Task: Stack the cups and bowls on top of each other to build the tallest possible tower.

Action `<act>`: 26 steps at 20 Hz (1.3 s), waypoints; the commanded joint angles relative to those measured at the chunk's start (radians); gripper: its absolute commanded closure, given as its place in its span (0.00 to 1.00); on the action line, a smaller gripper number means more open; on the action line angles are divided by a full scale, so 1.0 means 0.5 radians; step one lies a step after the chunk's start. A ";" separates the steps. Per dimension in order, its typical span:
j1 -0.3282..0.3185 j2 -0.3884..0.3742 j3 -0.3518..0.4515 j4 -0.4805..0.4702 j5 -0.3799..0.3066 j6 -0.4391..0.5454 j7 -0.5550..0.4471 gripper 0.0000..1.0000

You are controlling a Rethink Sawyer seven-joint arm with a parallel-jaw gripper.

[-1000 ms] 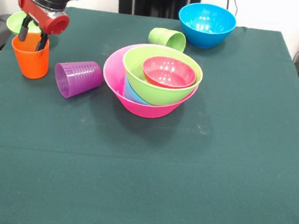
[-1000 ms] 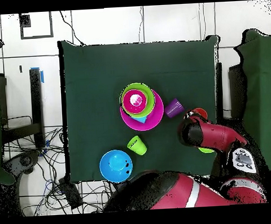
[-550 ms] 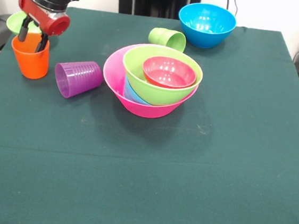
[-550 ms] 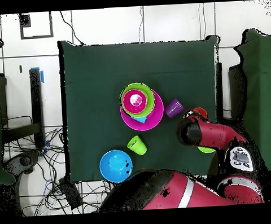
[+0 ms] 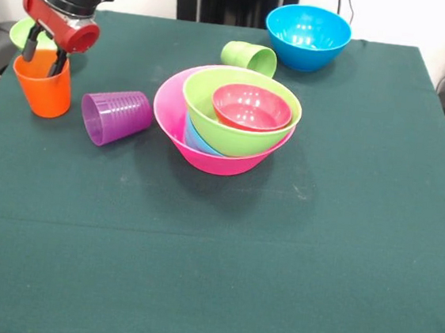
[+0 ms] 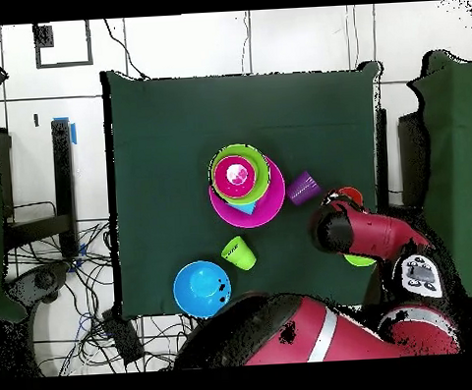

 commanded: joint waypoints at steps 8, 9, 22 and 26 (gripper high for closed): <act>0.005 -0.016 0.224 -0.038 0.021 0.014 0.120 0.00; -0.004 -0.027 0.232 -0.032 0.018 0.023 0.110 0.00; -0.097 -0.200 0.315 0.038 -0.019 0.195 -0.025 0.00; -0.100 -0.176 0.313 0.033 -0.034 0.152 -0.007 0.00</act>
